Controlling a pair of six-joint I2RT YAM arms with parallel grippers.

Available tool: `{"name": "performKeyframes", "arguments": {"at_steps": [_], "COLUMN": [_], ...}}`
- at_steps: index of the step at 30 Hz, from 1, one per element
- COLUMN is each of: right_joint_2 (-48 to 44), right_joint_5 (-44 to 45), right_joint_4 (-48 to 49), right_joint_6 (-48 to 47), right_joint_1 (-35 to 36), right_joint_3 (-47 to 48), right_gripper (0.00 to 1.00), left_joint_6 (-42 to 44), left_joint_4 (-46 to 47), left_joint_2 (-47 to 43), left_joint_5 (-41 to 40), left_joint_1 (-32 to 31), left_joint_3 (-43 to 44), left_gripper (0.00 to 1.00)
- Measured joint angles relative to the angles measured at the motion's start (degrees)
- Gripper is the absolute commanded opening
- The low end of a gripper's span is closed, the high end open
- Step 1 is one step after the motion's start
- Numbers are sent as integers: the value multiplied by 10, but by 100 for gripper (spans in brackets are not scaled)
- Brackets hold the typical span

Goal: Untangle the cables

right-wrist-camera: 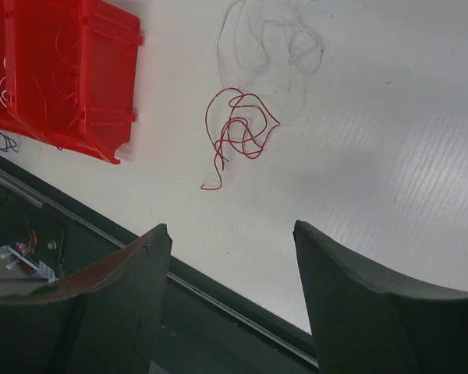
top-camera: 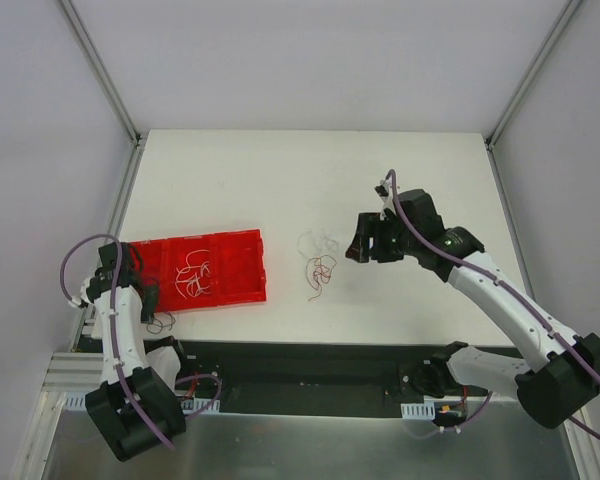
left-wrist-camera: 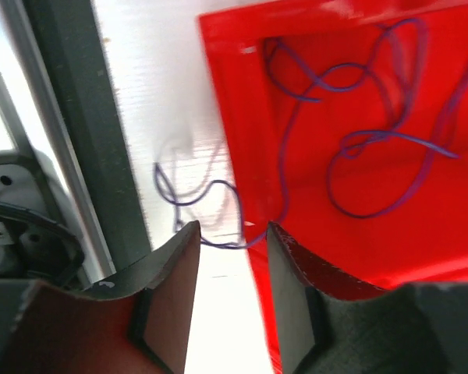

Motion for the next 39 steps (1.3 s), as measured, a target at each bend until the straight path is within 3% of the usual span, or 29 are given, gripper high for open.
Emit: {"name": "performKeyframes", "arguments": {"at_steps": [7, 13, 17, 21, 24, 28, 33, 39], "right_joint_2": [10, 22, 24, 24, 24, 24, 24, 27], "right_joint_5": [-6, -17, -24, -26, -28, -35, -41, -46], "right_joint_4": [-3, -4, -3, -3, -3, -3, -1, 1], "right_joint_6": [-6, -17, -24, -27, -30, -31, -31, -31], "right_joint_1": [0, -2, -5, -9, -13, -17, -19, -19], "right_joint_3": [13, 17, 17, 17, 17, 17, 15, 12], "right_gripper": [67, 67, 67, 67, 67, 67, 67, 67], "left_joint_6": [-24, -48, -55, -64, -71, -80, -83, -81], "left_joint_4": [-21, -38, -38, -24, -3, 28, 46, 44], "left_joint_2": [-2, -3, -1, 4, 10, 21, 21, 21], "left_joint_5": [-12, -34, -34, -34, -34, -30, -46, -49], "left_joint_1": [17, 25, 36, 46, 50, 50, 51, 51], "left_joint_3": [-30, -28, -29, -44, -70, -103, -105, -99], "left_gripper": [54, 54, 47, 57, 57, 45, 0, 0]}}
